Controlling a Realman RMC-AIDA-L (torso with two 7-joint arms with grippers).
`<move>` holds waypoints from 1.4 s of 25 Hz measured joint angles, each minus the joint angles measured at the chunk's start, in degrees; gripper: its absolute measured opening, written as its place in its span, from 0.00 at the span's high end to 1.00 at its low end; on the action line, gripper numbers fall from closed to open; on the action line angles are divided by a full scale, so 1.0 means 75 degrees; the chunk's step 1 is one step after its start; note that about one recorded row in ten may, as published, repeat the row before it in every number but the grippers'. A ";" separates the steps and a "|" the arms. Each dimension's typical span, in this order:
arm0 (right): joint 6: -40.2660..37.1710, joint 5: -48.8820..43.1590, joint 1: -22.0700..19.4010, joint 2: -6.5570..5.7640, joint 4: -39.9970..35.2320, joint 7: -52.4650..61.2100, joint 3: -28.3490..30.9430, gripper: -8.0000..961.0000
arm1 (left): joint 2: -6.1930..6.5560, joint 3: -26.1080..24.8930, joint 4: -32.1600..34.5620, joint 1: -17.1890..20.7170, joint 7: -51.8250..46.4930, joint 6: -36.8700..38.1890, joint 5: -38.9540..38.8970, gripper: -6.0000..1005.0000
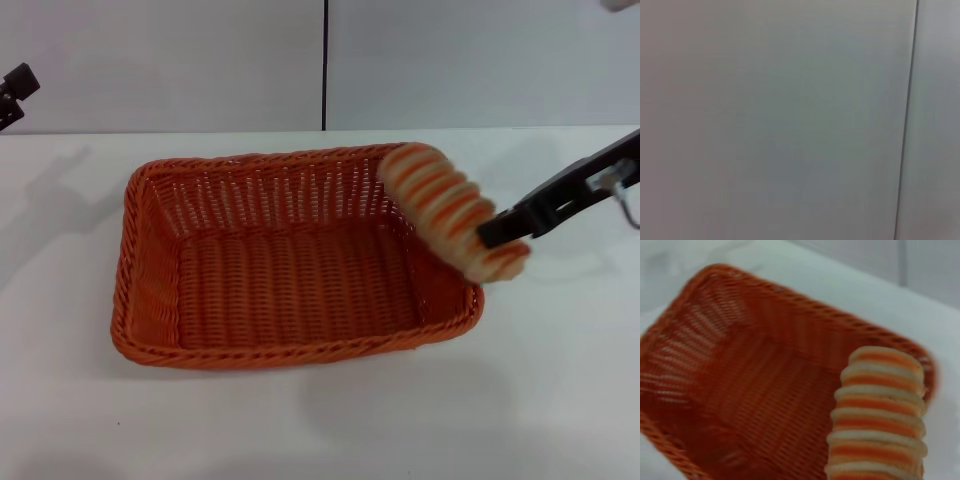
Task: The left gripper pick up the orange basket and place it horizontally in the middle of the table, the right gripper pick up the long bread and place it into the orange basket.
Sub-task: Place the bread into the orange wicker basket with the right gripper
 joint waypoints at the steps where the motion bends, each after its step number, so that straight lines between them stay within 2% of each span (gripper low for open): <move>1: 0.0081 0.0080 0.0022 -0.0005 0.0157 -0.0063 -0.0044 0.88 | 0.0000 0.0000 0.0000 0.0001 0.0000 0.0009 -0.0005 0.19; 7: 0.0393 0.0677 0.0116 -0.0004 0.0588 -0.0547 -0.0211 0.88 | -0.0001 0.0000 0.0019 0.0002 -0.0010 0.0054 -0.0032 0.19; 17: 0.0337 0.1025 0.0385 -0.0015 0.0477 -0.0829 -0.0236 0.88 | -0.0001 0.0009 -0.0023 0.0039 -0.0027 0.0057 -0.0033 0.19; 24: 0.0549 0.1793 0.0580 -0.0020 0.1444 -0.2209 -0.0187 0.89 | -0.0001 0.0011 -0.0164 0.0044 0.0002 0.0056 -0.0042 0.19; 29: 0.1031 0.2192 0.0638 -0.0019 0.2147 -0.2793 -0.0130 0.84 | -0.0001 0.0003 -0.0162 0.0044 0.0003 0.0051 -0.0042 0.19; 35: 0.1473 0.2331 0.0571 -0.0019 0.2299 -0.3014 -0.0068 0.78 | -0.0001 -0.0001 -0.0154 0.0045 0.0017 0.0055 -0.0012 0.19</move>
